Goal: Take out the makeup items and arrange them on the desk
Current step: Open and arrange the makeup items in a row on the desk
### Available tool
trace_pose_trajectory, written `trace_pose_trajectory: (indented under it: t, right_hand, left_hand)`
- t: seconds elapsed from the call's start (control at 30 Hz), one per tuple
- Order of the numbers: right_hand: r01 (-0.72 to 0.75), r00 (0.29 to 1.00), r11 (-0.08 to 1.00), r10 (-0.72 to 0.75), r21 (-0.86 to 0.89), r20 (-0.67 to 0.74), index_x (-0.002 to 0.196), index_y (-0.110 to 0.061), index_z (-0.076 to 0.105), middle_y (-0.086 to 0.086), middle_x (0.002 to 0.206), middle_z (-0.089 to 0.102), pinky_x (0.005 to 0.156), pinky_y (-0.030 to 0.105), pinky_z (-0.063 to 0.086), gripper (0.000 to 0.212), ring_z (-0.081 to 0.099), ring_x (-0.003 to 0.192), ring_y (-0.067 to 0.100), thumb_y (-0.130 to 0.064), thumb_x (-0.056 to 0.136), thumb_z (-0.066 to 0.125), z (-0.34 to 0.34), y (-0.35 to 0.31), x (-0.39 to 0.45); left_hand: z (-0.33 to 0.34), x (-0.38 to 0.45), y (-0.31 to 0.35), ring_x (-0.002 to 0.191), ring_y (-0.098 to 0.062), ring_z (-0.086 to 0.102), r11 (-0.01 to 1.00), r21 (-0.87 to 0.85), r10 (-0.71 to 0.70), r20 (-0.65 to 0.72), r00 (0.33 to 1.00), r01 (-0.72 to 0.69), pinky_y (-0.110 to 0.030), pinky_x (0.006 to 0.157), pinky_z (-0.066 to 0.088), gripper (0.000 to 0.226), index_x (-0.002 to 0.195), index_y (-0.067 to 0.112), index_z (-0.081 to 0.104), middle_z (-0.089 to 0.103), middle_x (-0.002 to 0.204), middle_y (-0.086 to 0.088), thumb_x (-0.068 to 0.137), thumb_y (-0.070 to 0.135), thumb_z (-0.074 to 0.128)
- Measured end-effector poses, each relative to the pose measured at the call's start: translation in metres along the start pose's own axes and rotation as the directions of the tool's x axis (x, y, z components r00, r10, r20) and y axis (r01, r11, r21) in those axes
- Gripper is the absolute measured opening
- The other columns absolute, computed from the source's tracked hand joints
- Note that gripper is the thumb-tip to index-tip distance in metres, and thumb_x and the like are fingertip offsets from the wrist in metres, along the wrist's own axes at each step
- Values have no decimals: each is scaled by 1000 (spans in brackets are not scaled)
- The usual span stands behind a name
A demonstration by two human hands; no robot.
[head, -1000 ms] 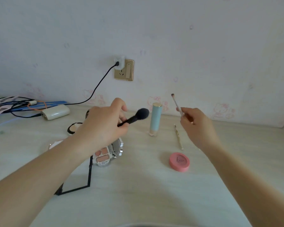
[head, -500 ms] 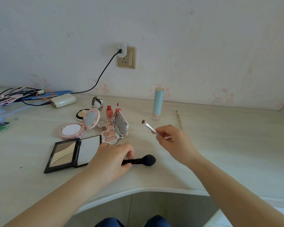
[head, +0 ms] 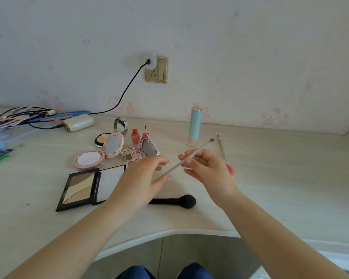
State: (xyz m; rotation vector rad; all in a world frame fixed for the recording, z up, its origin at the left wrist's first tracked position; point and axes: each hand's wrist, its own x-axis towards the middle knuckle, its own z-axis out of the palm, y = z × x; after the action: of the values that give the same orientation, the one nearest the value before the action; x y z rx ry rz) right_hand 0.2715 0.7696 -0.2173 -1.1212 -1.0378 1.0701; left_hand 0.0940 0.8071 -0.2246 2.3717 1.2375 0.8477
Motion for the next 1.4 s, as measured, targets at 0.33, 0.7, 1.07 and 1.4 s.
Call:
trace_pose_trajectory:
  t: [0.33, 0.7, 1.07, 1.4]
  right_hand:
    - [-107, 993, 994, 106, -6, -51, 87, -10, 66, 5, 79, 70, 86, 32, 56, 12, 69, 85, 17, 1, 83, 64, -27, 10, -4]
    - [52, 998, 519, 0, -853, 61, 92, -31, 69, -17, 85, 65, 74, 13, 47, 12, 58, 79, -1, -21, 84, 67, -44, 27, -12]
    - [112, 994, 470, -48, -875, 101, 95, -25, 70, -13, 91, 62, 82, 29, 51, 13, 59, 85, 5, -20, 83, 67, -42, 32, -11]
    - [99, 993, 496, -111, -863, 51, 99, -28, 68, -13, 94, 62, 74, 10, 44, 13, 56, 82, -3, -27, 88, 62, -54, 23, -13]
  left_hand:
    - [0, 8, -21, 77, -2, 62, 993, 68, 93, 7, 996, -94, -15, 69, 46, 11, 86, 20, 69, 64, 80, 16, 80, 10, 70]
    - [10, 2, -35, 86, -8, 64, 964, 242, 76, 139, 987, -108, -30, 78, 50, 11, 91, 25, 72, 69, 91, 11, 83, 19, 67]
    - [9, 5, -37, 93, -5, 60, 955, 286, 29, 183, 983, -82, -23, 79, 46, 15, 98, 30, 69, 64, 99, 14, 87, 24, 61]
    - [8, 10, -28, 85, 2, 55, 982, 179, 33, 116, 993, -54, -7, 69, 36, 14, 99, 28, 68, 59, 90, 19, 87, 22, 62]
